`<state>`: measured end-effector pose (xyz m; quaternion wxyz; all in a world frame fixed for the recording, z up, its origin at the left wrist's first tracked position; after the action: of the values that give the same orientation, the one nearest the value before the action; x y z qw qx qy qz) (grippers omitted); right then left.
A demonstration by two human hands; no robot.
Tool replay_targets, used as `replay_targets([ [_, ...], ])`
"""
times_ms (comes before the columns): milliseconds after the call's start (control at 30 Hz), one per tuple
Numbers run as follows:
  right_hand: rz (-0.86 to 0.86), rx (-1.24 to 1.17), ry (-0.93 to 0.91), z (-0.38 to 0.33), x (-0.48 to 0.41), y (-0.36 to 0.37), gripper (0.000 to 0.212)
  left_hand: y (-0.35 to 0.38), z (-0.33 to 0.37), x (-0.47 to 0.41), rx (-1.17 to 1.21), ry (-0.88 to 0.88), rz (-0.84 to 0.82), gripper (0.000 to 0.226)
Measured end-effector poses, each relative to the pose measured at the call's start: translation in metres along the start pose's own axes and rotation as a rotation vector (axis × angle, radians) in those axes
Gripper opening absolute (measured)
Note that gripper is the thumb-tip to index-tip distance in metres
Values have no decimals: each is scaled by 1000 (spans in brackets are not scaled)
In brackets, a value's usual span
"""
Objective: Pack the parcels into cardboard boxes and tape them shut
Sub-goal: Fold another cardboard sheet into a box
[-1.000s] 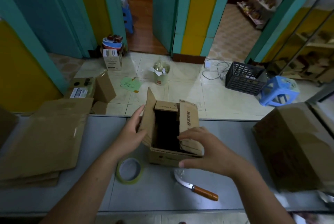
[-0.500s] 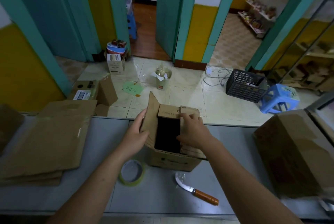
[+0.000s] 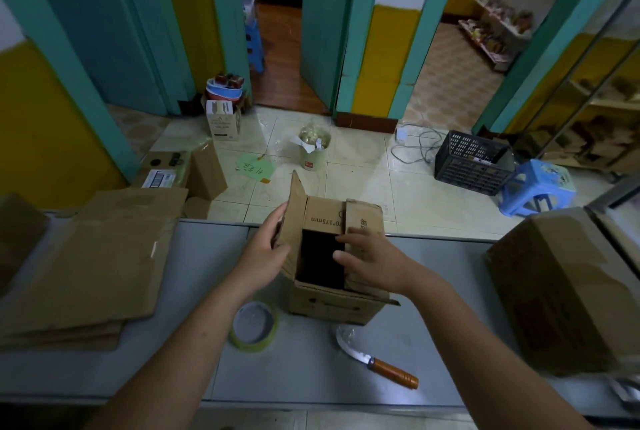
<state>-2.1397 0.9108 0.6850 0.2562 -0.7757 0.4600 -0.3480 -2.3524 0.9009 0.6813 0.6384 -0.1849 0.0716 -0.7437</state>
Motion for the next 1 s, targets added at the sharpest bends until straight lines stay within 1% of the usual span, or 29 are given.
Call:
replay_targets([
  [33, 21, -85, -43, -2, 7, -4, 54, 0, -1, 0, 2, 4, -3, 83],
  [67, 43, -109, -73, -3, 14, -8, 46, 0, -1, 1, 5, 8, -4, 83],
  [100, 63, -49, -106, -4, 18, -11, 39, 0, -1, 1, 10, 13, -3, 83],
  [133, 56, 80, -144, -6, 20, -11, 37, 0, -1, 1, 16, 12, 3, 82],
  [167, 17, 205, -185, -8, 20, -6, 37, 1, 2, 2, 24, 11, 6, 82],
  [233, -103, 360, -206, -9, 15, 6, 37, 2, 4, 2, 39, 7, 17, 81],
  [267, -137, 408, -189, -11, 12, 8, 38, 2, 5, 2, 49, 3, 18, 81],
  [333, -107, 463, -175, -18, 10, 2, 46, 2, 6, 1, 53, -4, 25, 81],
  [433, 102, 421, -189, -24, 19, -30, 59, 0, 5, 1, 38, -18, 31, 83],
  [500, 167, 325, -158, -15, 35, -50, 72, -2, 1, 1, 10, -21, 37, 88],
  [567, 84, 243, -77, 0, 54, -53, 77, -3, 0, 1, -26, 8, 38, 91],
  [633, -17, 247, -27, 12, 72, -45, 82, -3, -1, 2, -52, 6, 40, 87],
  [667, -6, 251, -14, 17, 77, -43, 82, -3, 0, 2, -58, 5, 44, 84],
  [700, 53, 233, -6, 22, 78, -44, 75, -3, 1, 3, -58, 8, 43, 83],
  [767, 256, 165, -1, 34, 75, -50, 52, -2, 1, 4, -51, 15, 36, 82],
  [800, 351, 123, 28, 40, 72, -53, 47, -1, 1, 4, -55, 21, 34, 82],
  [833, 421, 79, 80, 46, 69, -54, 49, 0, 1, 4, -68, 24, 26, 83],
  [867, 467, 40, 129, 52, 65, -52, 55, 2, 0, 3, -78, 23, 20, 84],
  [933, 534, -9, 171, 56, 59, -46, 78, 5, 0, 3, -68, 34, 19, 89],
  [1000, 595, -65, 166, 50, 59, -42, 100, 12, 2, 4, -29, 51, 16, 90],
])
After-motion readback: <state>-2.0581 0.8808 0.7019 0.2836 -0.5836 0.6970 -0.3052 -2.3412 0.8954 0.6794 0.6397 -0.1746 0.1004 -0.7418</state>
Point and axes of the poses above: each hand's wrist, its own x-axis away from the middle knuckle, its own y-axis out of the palm, z = x × y, the point moved 9 cm from there along -x, towards the middle knuckle, and after that the axes turned 7 degrees about -x, right-handed, at the moved point
